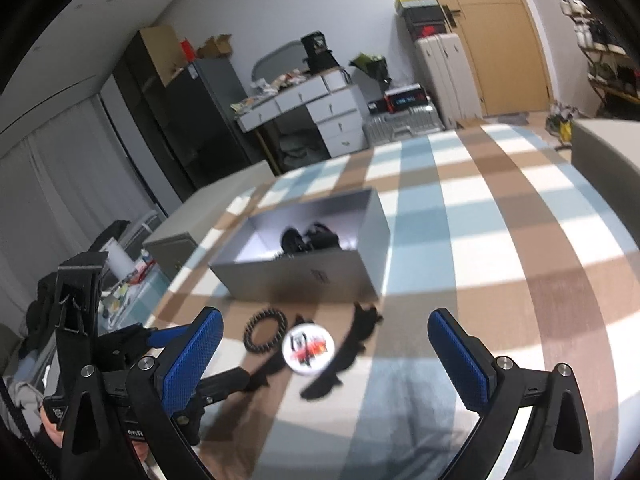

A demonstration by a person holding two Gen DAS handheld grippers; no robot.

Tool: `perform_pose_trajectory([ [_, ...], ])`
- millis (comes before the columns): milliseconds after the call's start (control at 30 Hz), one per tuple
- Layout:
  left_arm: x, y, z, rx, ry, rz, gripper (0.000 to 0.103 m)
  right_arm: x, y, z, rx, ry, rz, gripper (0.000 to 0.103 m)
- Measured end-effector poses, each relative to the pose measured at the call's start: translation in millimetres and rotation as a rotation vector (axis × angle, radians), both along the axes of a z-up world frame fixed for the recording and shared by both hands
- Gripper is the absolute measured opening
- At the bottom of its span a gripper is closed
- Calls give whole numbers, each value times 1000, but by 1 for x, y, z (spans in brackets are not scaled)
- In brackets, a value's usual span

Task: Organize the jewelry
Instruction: 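Lift both grippers out of the box back toward the pile, then grasp the white round CHINA badge with the right gripper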

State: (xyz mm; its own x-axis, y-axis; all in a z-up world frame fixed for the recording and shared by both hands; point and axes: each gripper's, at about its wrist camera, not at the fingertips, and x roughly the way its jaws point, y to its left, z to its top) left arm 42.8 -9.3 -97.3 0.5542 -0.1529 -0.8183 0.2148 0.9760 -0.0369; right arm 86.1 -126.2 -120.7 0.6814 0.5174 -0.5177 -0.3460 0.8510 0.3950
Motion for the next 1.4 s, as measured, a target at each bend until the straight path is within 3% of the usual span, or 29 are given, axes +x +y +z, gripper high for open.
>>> perform_pose_trajectory([
  [333, -11, 4, -12, 18, 8, 21, 96, -3, 9, -22, -53, 75, 48, 102],
  [467, -14, 15, -17, 2, 5, 45, 96, 2, 23, -22, -52, 79, 118, 93],
  [600, -15, 26, -14, -25, -27, 69, 96, 12, 41, -22, -89, 63, 175, 90],
  [700, -14, 37, -12, -52, -45, 94, 96, 27, 50, -27, -34, 126, 244, 81],
  [767, -11, 42, -12, -71, -41, 107, 96, 34, 54, -28, -21, 137, 263, 81],
  [1000, -5, 50, -13, -94, -42, 112, 96, 39, 68, -29, -138, 116, 264, 77],
  [1133, -2, 53, -15, -103, -39, 117, 96, 37, 83, -30, -282, 88, 275, 76],
  [1200, -1, 55, -16, -111, -33, 120, 96, 36, 87, -32, -338, 78, 274, 69],
  [1400, -1, 58, -17, -128, -32, 121, 96, 40, 85, -34, -338, 86, 281, 65],
])
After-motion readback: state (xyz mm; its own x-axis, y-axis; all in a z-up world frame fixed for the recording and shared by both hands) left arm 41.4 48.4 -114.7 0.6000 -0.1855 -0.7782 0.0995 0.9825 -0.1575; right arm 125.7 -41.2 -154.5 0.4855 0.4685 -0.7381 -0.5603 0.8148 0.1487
